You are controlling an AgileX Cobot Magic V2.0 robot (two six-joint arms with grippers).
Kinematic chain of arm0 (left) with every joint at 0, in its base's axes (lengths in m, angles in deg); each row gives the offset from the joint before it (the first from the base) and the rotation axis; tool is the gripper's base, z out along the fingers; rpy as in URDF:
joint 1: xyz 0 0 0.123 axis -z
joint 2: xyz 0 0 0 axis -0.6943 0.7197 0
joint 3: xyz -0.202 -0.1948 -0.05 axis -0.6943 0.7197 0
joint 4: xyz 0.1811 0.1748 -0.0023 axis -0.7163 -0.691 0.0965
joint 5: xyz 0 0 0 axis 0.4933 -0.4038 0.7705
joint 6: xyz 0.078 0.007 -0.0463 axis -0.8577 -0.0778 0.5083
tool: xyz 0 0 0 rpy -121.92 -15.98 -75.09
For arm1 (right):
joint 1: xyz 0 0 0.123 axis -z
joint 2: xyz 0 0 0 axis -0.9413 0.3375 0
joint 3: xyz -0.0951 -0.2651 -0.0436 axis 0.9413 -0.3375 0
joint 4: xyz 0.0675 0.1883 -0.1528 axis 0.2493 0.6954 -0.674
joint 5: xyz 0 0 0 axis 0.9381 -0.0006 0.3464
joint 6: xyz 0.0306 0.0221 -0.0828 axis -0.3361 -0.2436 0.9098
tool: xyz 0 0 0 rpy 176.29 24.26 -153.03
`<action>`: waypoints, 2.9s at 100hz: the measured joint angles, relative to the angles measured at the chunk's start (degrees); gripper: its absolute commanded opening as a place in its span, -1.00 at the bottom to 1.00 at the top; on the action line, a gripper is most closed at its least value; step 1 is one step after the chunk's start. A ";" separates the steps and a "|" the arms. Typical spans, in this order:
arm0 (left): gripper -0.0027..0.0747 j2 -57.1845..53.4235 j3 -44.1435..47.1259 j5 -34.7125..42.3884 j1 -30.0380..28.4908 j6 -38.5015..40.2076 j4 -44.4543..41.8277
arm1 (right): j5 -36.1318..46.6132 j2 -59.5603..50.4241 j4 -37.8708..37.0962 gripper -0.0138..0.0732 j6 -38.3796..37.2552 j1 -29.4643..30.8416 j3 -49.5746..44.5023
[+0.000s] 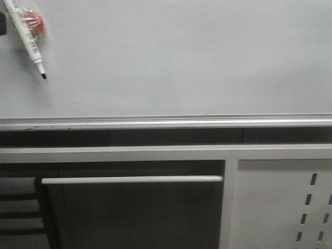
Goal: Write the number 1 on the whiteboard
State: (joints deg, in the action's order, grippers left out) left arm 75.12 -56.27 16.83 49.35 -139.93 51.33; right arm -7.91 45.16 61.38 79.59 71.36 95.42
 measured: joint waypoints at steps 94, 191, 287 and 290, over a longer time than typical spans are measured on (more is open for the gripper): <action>-0.43 12.12 -8.57 -2.53 0.00 -3.34 0.00 | 1.10 0.00 0.25 0.13 0.00 0.00 0.00; -0.98 11.34 -9.29 -7.96 9.07 -5.09 -7.66 | -3.18 0.37 6.28 0.13 7.94 0.00 0.00; -0.98 14.89 -19.56 -15.28 39.03 20.83 -45.38 | -27.54 27.52 26.59 0.12 38.28 -15.51 20.08; -0.98 15.02 -20.04 -15.80 39.03 21.27 -45.95 | -27.22 28.05 26.34 0.12 38.28 -16.09 20.82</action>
State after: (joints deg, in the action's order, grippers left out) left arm 90.14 -76.30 1.03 88.38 -118.66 5.38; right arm -35.13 73.20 87.72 117.86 55.27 116.23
